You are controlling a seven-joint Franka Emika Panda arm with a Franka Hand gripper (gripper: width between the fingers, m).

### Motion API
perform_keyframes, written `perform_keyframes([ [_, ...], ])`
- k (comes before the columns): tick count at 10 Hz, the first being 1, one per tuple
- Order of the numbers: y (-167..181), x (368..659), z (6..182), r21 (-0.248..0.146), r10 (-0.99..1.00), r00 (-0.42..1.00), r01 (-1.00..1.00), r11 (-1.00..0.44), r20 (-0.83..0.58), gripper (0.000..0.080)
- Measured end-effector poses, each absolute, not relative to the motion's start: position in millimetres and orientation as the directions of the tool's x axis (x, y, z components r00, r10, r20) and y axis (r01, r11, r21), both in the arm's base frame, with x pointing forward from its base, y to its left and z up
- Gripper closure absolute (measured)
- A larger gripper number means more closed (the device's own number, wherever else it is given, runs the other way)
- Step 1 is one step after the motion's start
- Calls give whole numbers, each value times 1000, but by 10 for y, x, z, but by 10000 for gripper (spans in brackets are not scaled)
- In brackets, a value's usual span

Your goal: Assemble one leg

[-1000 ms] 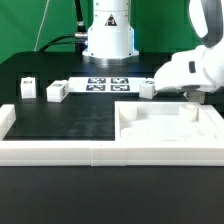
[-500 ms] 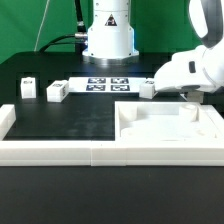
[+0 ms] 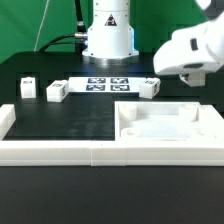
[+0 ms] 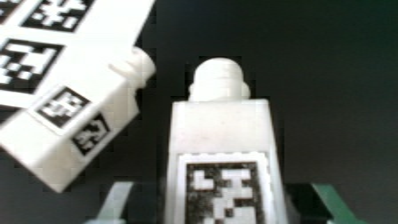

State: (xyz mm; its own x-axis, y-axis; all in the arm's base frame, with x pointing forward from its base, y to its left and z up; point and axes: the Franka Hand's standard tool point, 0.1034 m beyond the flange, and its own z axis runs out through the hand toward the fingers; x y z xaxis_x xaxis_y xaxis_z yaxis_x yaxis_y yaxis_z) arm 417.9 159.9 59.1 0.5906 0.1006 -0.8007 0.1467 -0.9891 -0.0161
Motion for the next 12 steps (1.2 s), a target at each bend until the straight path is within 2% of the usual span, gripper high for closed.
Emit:
perform_keyframes([
  [1,1596,4216,699,-14,101,604,148,-989,-791,511],
  [4,1603,4222,688,-14,103,614,147,-989,-783,509],
  [7,1616,4464,588,-32,155,816,165,-986,-557,509],
  [10,1531,4676,807,-58,215,916,208,-977,-340,509],
  [12,1521,4687,931,-54,215,952,209,-977,-217,509],
])
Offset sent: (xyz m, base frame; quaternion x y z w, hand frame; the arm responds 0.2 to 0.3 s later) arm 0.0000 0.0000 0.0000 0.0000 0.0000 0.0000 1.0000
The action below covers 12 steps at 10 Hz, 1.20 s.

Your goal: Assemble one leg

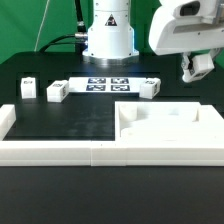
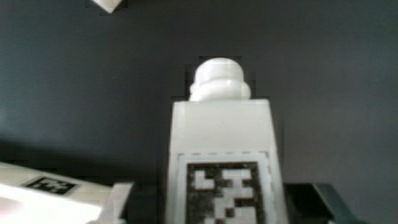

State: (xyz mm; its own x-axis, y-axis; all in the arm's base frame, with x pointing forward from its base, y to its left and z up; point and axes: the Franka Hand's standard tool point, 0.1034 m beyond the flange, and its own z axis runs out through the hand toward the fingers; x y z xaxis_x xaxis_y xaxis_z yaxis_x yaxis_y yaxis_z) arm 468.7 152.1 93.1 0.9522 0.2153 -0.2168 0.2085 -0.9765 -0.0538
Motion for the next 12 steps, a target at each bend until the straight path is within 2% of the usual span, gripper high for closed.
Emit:
perform_keyframes([
  [1,1531,4726,913,-57,216,971,212,-976,-103,509],
  [4,1457,4788,879,-57,248,963,255,-965,105,509],
  [6,1365,4955,943,-51,270,956,277,-959,117,509],
  [8,1345,5298,1147,-51,271,955,279,-959,119,509],
  [10,1341,5572,1251,-57,256,957,265,-962,137,509],
  [12,1346,5544,1214,-55,255,954,267,-962,160,509],
])
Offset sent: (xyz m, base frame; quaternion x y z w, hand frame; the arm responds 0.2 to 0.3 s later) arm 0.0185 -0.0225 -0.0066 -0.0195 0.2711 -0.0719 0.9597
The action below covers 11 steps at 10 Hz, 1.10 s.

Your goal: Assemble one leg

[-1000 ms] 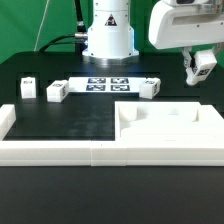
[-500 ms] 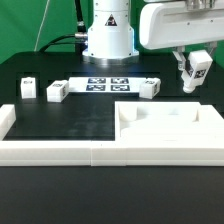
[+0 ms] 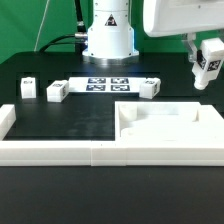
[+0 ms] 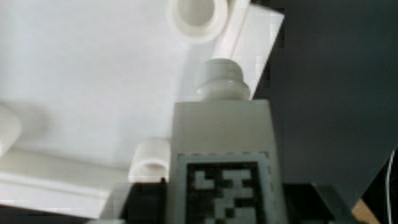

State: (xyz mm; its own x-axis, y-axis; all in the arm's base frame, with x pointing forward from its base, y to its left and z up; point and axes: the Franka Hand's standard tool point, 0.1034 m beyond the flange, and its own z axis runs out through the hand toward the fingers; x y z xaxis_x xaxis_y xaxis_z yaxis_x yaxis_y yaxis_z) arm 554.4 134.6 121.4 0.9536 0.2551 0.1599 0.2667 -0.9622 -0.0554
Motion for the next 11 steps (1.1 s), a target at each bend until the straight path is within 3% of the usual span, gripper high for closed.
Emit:
perform_keyframes([
  [3,1315,5603,1214,-32,241,885,276,-961,399,509],
  [8,1237,6187,1157,-3,287,846,322,-947,450,509],
  [11,1228,6294,967,-5,284,844,321,-947,454,509],
])
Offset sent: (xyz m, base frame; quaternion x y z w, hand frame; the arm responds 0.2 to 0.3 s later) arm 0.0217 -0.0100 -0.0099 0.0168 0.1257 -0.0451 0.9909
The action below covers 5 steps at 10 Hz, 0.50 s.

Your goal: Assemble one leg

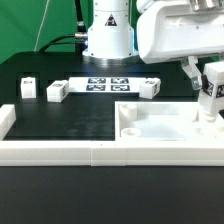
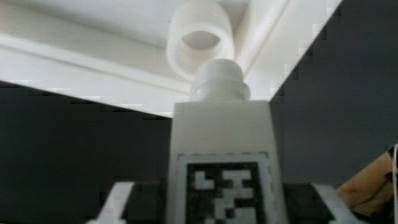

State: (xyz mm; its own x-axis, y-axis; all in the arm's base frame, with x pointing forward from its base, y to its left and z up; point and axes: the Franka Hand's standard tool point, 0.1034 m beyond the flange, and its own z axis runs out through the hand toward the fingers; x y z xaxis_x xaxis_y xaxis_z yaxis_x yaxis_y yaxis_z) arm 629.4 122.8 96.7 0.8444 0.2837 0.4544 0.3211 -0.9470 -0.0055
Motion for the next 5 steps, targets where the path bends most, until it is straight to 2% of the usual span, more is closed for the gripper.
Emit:
perform_keyframes([
  [4,1223,6291,959,-6,284,845,321,-947,453,509],
  [5,1195,6287,903,0,291,842,327,-945,454,509],
])
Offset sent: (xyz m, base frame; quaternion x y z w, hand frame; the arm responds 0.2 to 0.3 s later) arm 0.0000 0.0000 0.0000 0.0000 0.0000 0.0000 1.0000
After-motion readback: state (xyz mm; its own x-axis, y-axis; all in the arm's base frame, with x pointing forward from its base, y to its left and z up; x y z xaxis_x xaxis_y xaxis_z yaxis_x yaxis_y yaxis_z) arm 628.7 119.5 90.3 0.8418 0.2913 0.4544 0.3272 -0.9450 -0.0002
